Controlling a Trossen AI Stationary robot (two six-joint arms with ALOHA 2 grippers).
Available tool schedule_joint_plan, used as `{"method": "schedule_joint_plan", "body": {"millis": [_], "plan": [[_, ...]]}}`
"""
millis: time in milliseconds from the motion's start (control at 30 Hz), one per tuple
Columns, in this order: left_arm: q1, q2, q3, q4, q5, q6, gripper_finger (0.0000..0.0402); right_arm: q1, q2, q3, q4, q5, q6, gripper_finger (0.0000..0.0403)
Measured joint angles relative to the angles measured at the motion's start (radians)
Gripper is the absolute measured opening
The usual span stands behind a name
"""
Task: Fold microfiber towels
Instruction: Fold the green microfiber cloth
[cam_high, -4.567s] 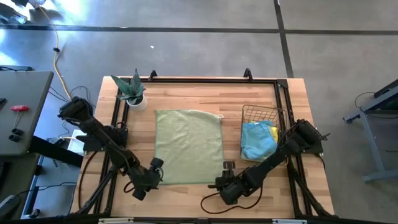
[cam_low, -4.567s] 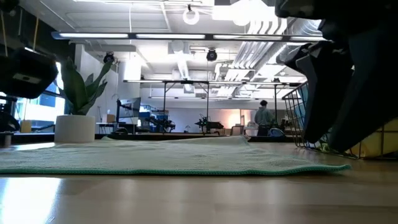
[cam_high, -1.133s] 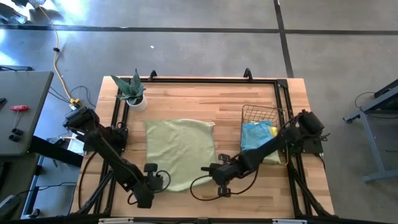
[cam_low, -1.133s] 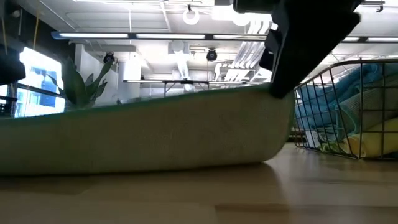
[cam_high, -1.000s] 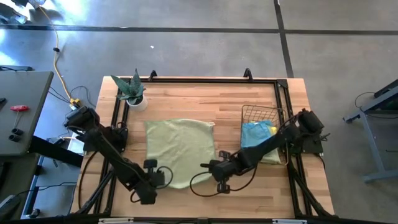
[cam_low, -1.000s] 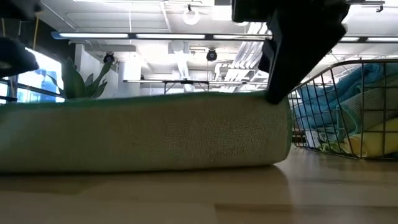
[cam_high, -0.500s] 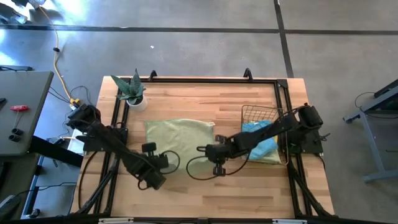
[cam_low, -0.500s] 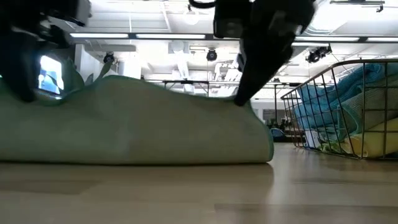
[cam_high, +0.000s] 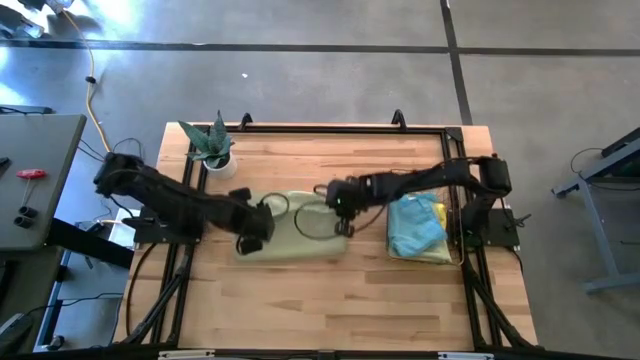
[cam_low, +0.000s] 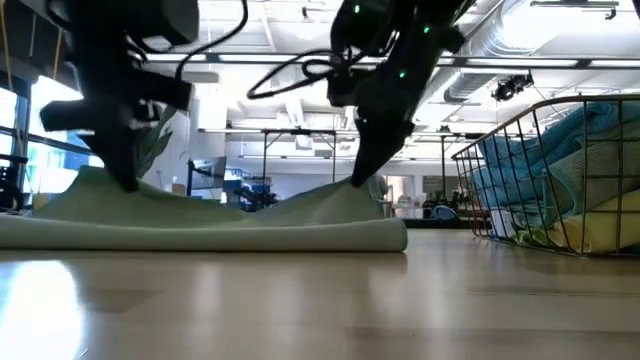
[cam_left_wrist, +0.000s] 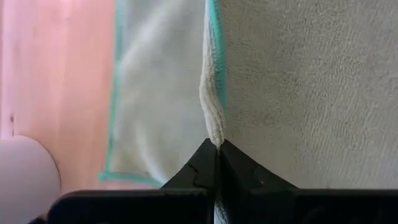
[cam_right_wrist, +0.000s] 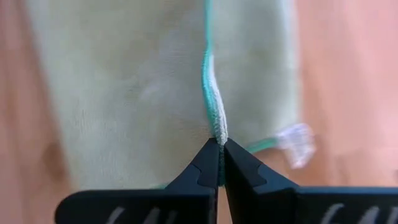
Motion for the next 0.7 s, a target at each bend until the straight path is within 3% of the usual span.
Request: {"method": "schedule_joint_plan", "body": {"millis": [367, 700], "plan": [[0.25, -0.066, -0.136, 0.172, -0.027, 0.218, 0.0, -0.131, 0.038, 0.0, 0.108, 0.011, -0.002, 0.0], [0.373, -0.066, -0.146, 0.179, -0.054, 0.28, 0.0, -0.166, 0.06, -0.001, 0.148, 0.024, -0.002, 0.0]]}}
